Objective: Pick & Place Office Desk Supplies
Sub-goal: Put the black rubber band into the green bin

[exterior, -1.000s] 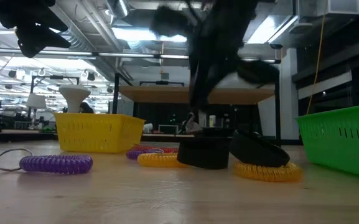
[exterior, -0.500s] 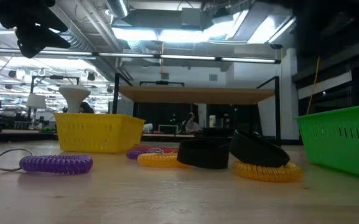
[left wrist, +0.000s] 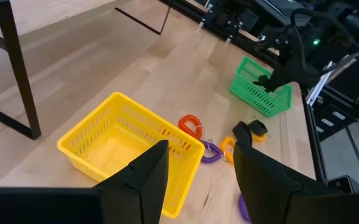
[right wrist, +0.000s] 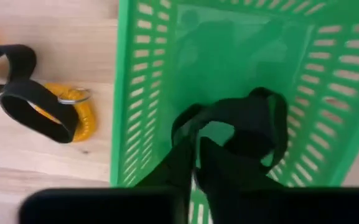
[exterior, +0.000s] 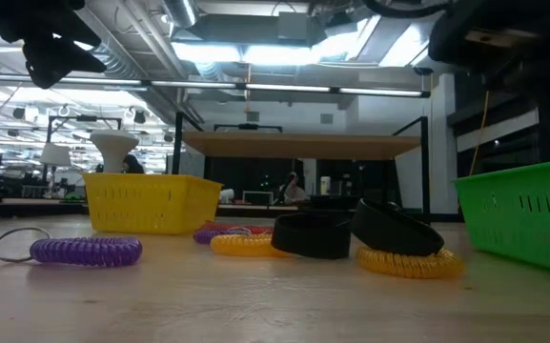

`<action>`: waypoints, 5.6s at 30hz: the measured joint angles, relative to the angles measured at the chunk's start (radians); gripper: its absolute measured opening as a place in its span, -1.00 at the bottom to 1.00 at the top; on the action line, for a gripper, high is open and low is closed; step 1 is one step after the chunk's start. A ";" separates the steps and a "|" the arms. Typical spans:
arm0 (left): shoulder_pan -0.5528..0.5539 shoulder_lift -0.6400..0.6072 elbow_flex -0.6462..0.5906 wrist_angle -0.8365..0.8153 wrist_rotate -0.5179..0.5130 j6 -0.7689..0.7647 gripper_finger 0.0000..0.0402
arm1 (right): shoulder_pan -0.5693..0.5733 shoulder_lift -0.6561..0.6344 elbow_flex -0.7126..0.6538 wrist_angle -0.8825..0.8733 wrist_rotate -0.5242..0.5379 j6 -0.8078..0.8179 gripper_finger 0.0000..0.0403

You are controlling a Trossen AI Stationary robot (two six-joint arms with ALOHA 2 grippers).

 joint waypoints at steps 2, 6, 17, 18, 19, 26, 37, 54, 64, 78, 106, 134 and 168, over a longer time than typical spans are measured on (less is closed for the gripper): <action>0.000 0.000 0.000 0.000 0.000 -0.005 -0.13 | 0.000 0.000 -0.002 0.008 0.001 -0.001 -0.66; 0.000 0.000 0.000 0.000 -0.002 -0.009 -0.13 | 0.000 0.000 0.007 0.005 0.002 -0.004 -0.33; 0.000 0.000 0.000 -0.001 -0.011 -0.001 -0.13 | -0.004 -0.006 0.088 -0.007 0.087 -0.005 0.13; 0.000 0.000 0.000 -0.001 -0.011 -0.001 -0.13 | -0.010 -0.008 0.106 -0.005 0.118 -0.016 0.13; 0.000 0.000 0.000 0.000 -0.011 -0.001 -0.13 | -0.018 -0.008 0.127 -0.003 0.147 -0.032 0.12; 0.000 0.000 0.000 -0.001 -0.012 -0.001 -0.13 | -0.121 0.000 0.234 0.011 0.220 -0.401 0.00; 0.000 0.000 0.000 -0.007 -0.012 -0.007 -0.13 | -0.289 0.046 0.238 0.135 0.007 -1.161 -0.04; 0.002 0.006 0.000 -0.038 -0.031 -0.028 -0.13 | -0.322 0.253 0.247 0.250 -0.130 -1.453 -0.04; 0.002 0.007 0.000 -0.039 -0.031 -0.028 -0.13 | -0.325 0.287 0.248 0.285 -0.148 -1.465 -0.04; 0.002 0.007 0.000 -0.045 -0.028 -0.027 -0.13 | -0.328 0.346 0.251 0.291 -0.145 -1.401 -0.31; 0.002 0.007 0.000 -0.046 -0.029 -0.027 -0.13 | -0.194 -0.127 0.265 -0.219 0.159 -0.884 -0.99; 0.002 0.007 0.000 -0.045 -0.038 -0.028 -0.13 | 0.023 -0.065 -0.036 -0.023 -0.047 -0.329 -0.27; 0.002 0.012 0.000 -0.046 -0.036 -0.043 -0.13 | -0.186 0.072 0.141 0.272 -0.012 -0.718 -0.18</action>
